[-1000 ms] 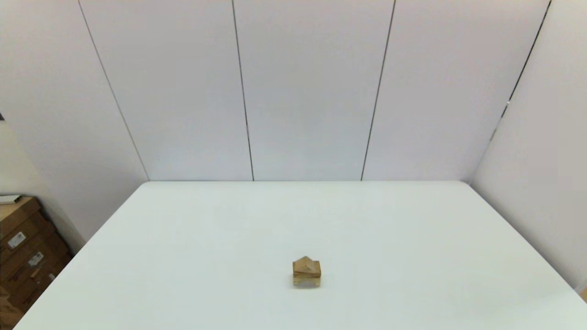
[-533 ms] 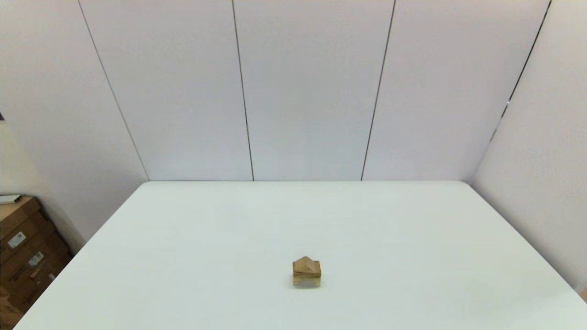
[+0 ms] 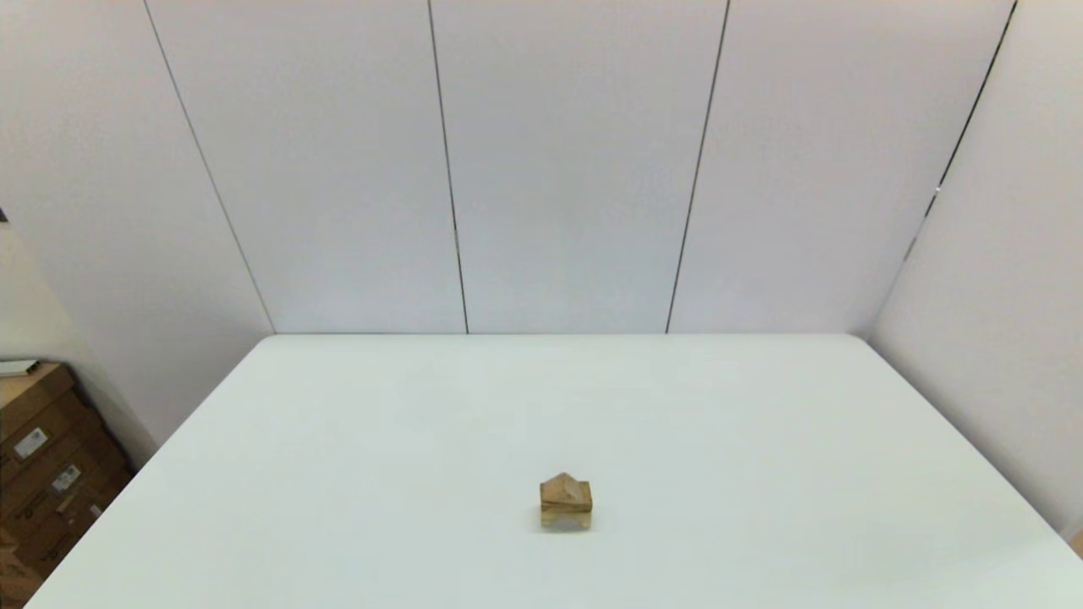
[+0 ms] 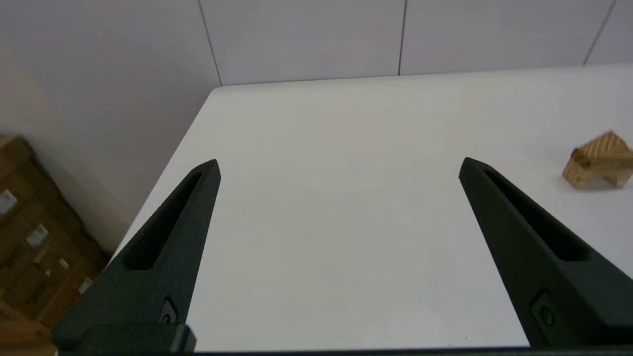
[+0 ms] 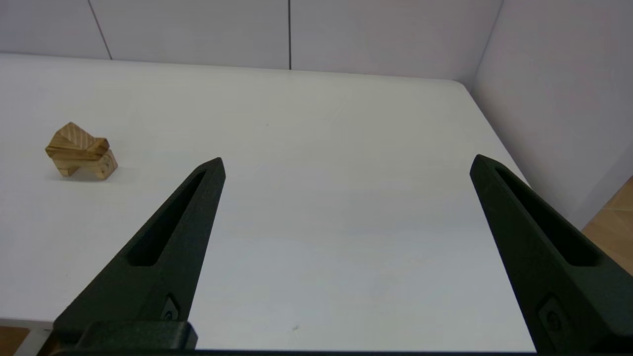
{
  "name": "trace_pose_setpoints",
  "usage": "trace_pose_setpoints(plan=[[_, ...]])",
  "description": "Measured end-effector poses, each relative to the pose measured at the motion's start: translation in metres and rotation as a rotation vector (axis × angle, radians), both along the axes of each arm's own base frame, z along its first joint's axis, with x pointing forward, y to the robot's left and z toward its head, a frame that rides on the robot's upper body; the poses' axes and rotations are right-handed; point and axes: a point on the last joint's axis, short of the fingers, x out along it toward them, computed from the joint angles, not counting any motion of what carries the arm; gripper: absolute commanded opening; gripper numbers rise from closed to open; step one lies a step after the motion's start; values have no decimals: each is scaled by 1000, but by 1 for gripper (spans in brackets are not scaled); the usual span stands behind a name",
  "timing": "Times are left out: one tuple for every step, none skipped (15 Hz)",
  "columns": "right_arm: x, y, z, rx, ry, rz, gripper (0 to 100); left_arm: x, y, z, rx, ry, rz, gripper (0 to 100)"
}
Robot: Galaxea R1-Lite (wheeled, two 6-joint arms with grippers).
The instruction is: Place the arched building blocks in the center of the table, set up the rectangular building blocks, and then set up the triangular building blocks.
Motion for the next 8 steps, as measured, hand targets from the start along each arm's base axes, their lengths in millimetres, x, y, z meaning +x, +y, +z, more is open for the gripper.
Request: trace_pose_setpoints(plan=[[0,0,0,0,0,0,100,0,0,0,-9,0,3,100],[0,0,0,0,0,0,100,0,0,0,-10,0,3,100],[0,0,0,0,0,0,100,0,0,0,-11,0,3,100],[0,0,0,0,0,0,100,0,0,0,-11,0,3,100],[0,0,0,0,0,0,100,0,0,0,-11,0,3,100],[0,0,0,0,0,0,100,0,0,0,-11,0,3,100],[0,0,0,0,0,0,100,0,0,0,-11,0,3,100],[0,0,0,1,1,0,100,0,0,0,-11,0,3,100]])
